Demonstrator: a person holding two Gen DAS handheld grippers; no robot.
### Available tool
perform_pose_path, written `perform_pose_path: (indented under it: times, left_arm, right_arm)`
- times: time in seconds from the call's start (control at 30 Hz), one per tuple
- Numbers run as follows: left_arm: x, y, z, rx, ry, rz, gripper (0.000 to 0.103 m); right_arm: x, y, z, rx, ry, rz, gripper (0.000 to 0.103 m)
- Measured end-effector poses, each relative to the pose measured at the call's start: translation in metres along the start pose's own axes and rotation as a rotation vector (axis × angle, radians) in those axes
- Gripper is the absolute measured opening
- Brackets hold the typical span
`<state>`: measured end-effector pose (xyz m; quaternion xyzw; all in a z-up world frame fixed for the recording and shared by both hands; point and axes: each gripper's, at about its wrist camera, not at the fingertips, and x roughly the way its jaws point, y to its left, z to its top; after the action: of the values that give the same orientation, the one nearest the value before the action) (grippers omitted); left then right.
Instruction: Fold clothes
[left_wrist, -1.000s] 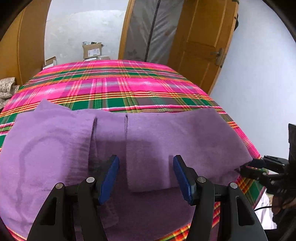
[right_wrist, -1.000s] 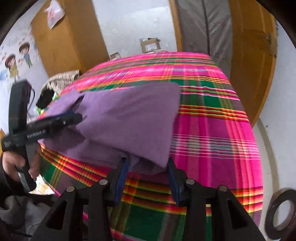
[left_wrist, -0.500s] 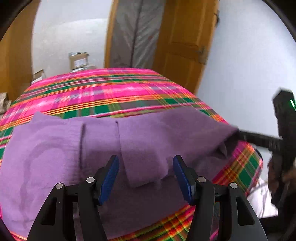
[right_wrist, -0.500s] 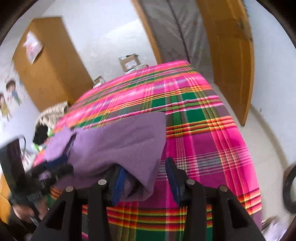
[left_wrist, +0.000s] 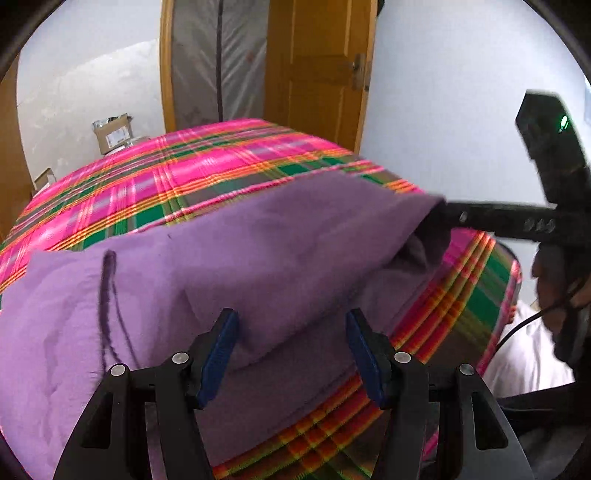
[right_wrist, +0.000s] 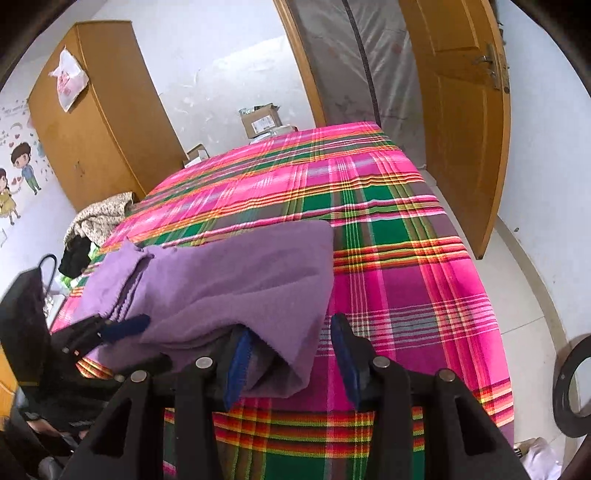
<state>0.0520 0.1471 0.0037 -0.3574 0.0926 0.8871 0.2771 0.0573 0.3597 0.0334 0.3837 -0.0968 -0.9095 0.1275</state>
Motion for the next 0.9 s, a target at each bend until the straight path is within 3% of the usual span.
perform_pose_path:
  times: [0.1, 0.17, 0.27, 0.33, 0.4, 0.9]
  left_arm:
    - [0.002, 0.000, 0.002, 0.008, 0.009, 0.014, 0.063]
    - [0.003, -0.001, 0.004, 0.015, 0.014, 0.038, 0.057]
    - [0.001, 0.003, 0.006, -0.007, 0.000, 0.066, 0.033]
    - [-0.002, 0.007, 0.007, -0.027, -0.013, 0.056, 0.012]
    - [-0.006, 0.008, 0.009, -0.041, -0.029, 0.036, 0.008]
    - [-0.030, 0.015, 0.047, -0.101, -0.149, -0.024, 0.006]
  right_arm:
    - [-0.001, -0.001, 0.002, 0.007, -0.007, 0.007, 0.043]
    - [-0.001, -0.001, 0.003, 0.011, -0.010, 0.011, 0.043]
    - [0.000, 0.000, 0.003, 0.009, -0.007, 0.015, 0.043]
    - [0.000, -0.001, 0.002, 0.008, -0.006, 0.018, 0.043]
    - [-0.001, 0.000, 0.001, 0.002, -0.006, 0.014, 0.043]
    - [0.005, 0.035, -0.017, -0.181, 0.004, -0.075, 0.046]
